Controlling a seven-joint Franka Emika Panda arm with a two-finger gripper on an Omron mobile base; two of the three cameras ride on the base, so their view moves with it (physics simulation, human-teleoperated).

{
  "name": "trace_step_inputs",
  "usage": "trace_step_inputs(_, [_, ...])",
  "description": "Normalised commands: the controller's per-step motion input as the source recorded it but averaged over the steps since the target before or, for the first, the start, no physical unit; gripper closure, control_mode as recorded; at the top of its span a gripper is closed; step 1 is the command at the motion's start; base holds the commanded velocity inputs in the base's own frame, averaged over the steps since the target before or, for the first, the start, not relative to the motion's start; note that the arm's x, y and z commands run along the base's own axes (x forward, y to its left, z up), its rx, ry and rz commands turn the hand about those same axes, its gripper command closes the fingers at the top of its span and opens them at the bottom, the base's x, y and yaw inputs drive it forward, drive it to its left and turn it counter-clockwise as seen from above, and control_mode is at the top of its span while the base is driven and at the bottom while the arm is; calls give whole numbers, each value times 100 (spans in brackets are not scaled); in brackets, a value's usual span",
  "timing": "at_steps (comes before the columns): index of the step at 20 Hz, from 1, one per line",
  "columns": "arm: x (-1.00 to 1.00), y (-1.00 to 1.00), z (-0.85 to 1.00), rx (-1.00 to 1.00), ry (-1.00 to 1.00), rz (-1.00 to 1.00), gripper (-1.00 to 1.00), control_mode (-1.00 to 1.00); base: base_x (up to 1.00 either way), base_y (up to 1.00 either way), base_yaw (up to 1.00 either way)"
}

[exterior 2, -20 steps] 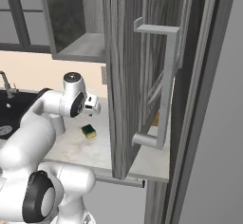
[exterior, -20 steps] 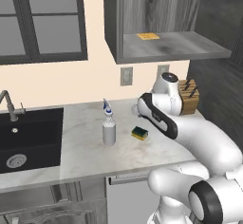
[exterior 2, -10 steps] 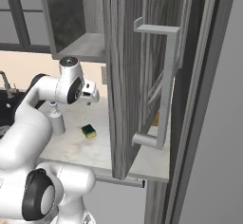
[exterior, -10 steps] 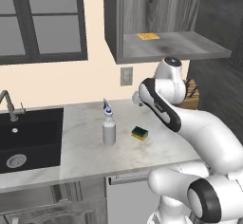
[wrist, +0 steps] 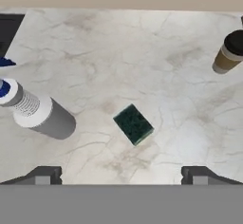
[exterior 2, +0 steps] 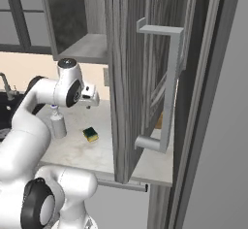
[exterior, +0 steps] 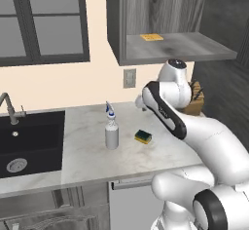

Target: Pick the sponge and spray from the cabinet and place them on the counter.

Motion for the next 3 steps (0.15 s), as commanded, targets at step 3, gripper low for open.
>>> trace_step_inputs(3, [-51, 4, 4, 0, -15, 1, -100, -100, 0, 0, 0])
